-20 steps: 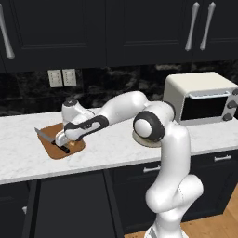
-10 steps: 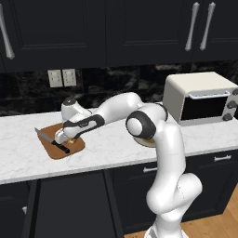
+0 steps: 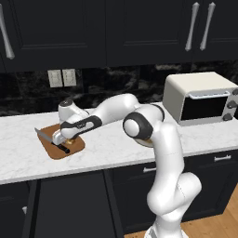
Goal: Pick up the knife from the drawer and place it on the cutting board. Then place the meat from the plate to the cutting board.
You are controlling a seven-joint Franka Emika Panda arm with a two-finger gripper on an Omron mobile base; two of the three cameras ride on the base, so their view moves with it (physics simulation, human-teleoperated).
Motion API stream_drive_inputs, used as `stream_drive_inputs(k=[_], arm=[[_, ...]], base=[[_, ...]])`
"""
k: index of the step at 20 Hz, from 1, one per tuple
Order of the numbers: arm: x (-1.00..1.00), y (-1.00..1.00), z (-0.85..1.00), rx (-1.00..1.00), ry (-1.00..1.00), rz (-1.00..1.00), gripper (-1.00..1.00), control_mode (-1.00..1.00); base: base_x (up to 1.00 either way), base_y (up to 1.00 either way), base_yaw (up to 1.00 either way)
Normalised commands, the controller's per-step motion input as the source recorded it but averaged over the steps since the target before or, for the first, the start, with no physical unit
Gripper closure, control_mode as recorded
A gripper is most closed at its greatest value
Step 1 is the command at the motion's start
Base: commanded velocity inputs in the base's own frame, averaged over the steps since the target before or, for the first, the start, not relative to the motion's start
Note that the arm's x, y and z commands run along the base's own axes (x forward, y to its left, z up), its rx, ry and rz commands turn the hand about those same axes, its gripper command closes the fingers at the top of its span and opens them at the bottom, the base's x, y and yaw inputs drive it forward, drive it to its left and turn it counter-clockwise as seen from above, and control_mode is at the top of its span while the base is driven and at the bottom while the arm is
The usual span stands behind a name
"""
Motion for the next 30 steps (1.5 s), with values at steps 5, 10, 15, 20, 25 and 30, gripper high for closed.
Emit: stream_drive_inputs(k=[5,10,15,20,25,30], arm=[[-0.01,0.0,0.0,0.0,0.0,0.0,-1.0,-1.0],[-0.25,-0.1,0.12,0.01,0.0,0.0,-1.0,-1.0],[-0.62,-0.38,0.11,0.04,-0.03,0.0,-1.0,-1.0],[-0.78,-0.63,0.05,0.1,-0.08,0.0,-1.0,-1.0],[-0.74,-0.74,0.02,0.12,-0.09,0.0,-1.0,-1.0],[-0.58,-0.73,0.21,0.12,-0.08,0.0,-1.0,-1.0]], base=[[0.0,0.0,0.0],[0.0,0.0,0.0],[0.0,0.0,0.0],[0.0,0.0,0.0],[0.0,0.0,0.0],[0.0,0.0,0.0]])
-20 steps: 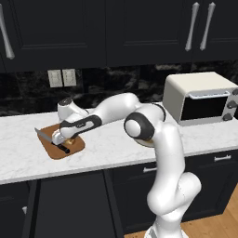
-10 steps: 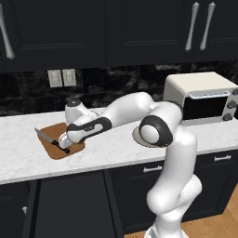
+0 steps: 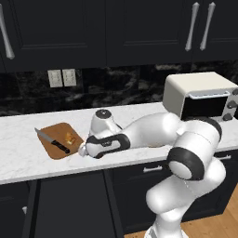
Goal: Pick up the knife from the drawer and place it on the cutting board. Then place the meat from the plate to the cutting board.
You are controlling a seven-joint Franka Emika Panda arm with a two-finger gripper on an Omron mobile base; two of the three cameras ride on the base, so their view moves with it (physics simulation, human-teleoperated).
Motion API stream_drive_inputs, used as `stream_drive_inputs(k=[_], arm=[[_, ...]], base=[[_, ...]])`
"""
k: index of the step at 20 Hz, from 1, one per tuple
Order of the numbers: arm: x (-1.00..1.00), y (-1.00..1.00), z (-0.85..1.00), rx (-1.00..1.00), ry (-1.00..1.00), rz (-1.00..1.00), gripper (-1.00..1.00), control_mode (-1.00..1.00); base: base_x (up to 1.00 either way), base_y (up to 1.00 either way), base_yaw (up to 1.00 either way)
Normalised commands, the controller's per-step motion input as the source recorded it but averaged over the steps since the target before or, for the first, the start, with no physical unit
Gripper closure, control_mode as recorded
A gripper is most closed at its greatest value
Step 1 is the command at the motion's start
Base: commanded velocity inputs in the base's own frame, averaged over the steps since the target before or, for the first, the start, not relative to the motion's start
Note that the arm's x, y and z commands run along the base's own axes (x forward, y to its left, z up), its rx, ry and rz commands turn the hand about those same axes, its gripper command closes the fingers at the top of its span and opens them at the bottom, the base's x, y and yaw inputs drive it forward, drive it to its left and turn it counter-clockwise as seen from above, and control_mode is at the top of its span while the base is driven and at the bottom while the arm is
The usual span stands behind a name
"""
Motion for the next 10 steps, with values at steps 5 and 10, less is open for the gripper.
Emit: stream_drive_inputs(k=[5,10], arm=[[-0.46,-0.6,0.71,0.1,-0.01,0.0,-1.0,-1.0],[-0.68,-0.61,0.78,0.09,0.0,0.0,-1.0,-1.0]], base=[[0.0,0.0,0.0],[0.0,0.0,0.0]])
